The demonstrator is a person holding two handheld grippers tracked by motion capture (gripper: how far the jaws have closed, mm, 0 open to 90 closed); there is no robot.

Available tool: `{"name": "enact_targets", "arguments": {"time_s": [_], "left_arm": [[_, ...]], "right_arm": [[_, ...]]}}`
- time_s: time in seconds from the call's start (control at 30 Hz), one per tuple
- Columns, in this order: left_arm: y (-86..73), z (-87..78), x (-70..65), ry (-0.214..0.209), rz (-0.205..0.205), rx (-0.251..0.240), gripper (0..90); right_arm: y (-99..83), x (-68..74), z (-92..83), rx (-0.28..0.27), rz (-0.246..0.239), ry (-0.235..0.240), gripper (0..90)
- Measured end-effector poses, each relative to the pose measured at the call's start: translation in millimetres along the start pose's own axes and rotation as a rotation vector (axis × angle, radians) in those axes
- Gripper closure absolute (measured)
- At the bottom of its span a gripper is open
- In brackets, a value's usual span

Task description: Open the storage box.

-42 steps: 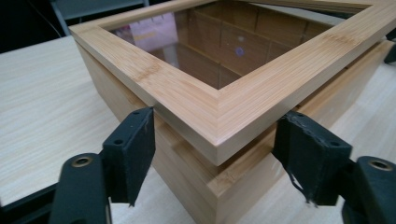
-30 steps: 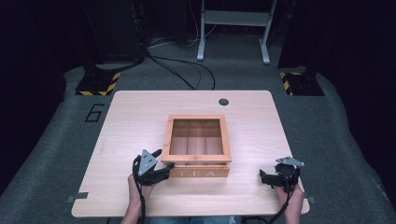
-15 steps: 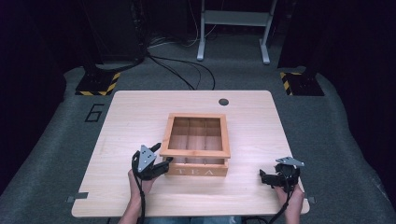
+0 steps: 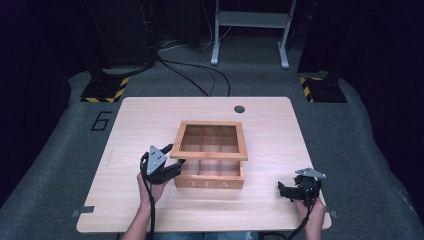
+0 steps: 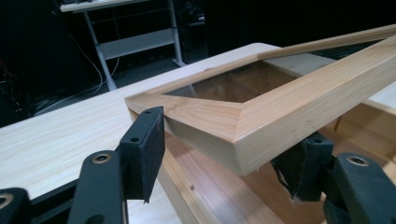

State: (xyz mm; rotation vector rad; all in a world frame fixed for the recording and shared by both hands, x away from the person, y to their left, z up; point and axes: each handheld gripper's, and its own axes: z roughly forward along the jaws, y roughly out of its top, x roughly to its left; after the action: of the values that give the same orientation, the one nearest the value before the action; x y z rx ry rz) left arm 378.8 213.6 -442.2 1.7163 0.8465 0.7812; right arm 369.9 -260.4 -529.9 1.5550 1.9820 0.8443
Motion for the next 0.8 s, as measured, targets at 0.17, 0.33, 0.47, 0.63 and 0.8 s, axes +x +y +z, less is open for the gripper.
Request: {"name": "enact_targets", "arguments": {"time_s": [0.17, 0.33, 0.47, 0.63, 0.8], "left_arm": [[10.3, 1.4, 4.0, 0.013, -0.007, -0.008, 44.9], [21.5, 3.3, 11.1, 0.019, -0.021, -0.019, 50.5], [26.8, 3.9, 12.5, 0.024, -0.031, -0.018, 52.8], [38.9, 3.4, 20.0, 0.02, -0.042, -0.011, 56.9], [48.6, 5.7, 22.5, 0.026, -0.05, 0.003, 57.8]], "right_arm": [[0.0, -0.1, 0.0, -0.001, 0.0, 0.001, 0.4], [-0.1, -0.1, 0.0, -0.002, 0.0, 0.001, 0.4], [-0.1, -0.1, 0.0, -0.002, 0.0, 0.001, 0.4], [0.0, -0.1, 0.0, -0.002, 0.0, 0.001, 0.4], [-0.1, -0.1, 0.0, -0.002, 0.0, 0.001, 0.4]]}}
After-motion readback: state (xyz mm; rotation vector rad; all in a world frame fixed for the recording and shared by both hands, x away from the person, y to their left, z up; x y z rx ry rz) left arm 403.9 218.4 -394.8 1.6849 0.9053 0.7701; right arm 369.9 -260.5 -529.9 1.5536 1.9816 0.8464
